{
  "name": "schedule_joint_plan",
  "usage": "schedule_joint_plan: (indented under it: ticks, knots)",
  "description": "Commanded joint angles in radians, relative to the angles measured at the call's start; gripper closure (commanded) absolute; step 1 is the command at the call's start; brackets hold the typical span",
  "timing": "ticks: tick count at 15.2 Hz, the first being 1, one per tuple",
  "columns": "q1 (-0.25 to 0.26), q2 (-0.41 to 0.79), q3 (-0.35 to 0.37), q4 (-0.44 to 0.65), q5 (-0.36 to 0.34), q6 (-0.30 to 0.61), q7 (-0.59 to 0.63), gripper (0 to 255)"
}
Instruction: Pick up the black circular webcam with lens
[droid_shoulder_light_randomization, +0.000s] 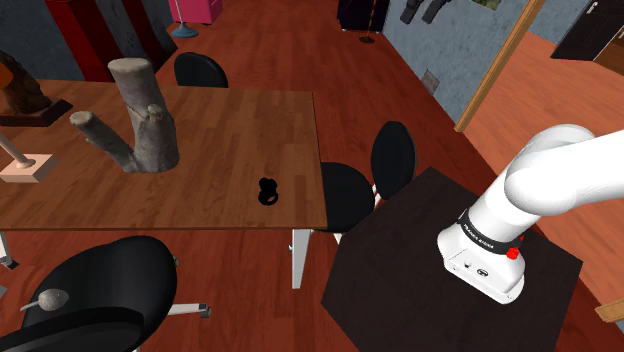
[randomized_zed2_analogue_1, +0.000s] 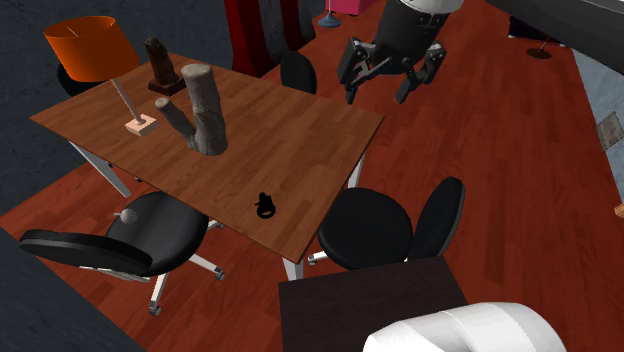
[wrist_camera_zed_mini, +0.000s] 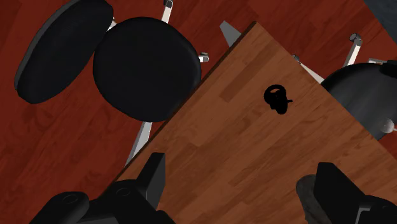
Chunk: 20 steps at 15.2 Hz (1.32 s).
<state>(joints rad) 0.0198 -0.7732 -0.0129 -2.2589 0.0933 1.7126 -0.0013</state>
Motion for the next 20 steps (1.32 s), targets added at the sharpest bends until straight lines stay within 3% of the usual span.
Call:
schedule_joint_plan:
  ticks: [1,11,20]
  knots:
    - [0.0,0.0,0.0,0.0,0.0,0.0,0.0,0]
    - [0.023,0.202,0.125,-0.105,0.024,0.263,0.107,0]
    - [0.031,0.475,0.232,-0.097,-0.001,0.484,0.223,0]
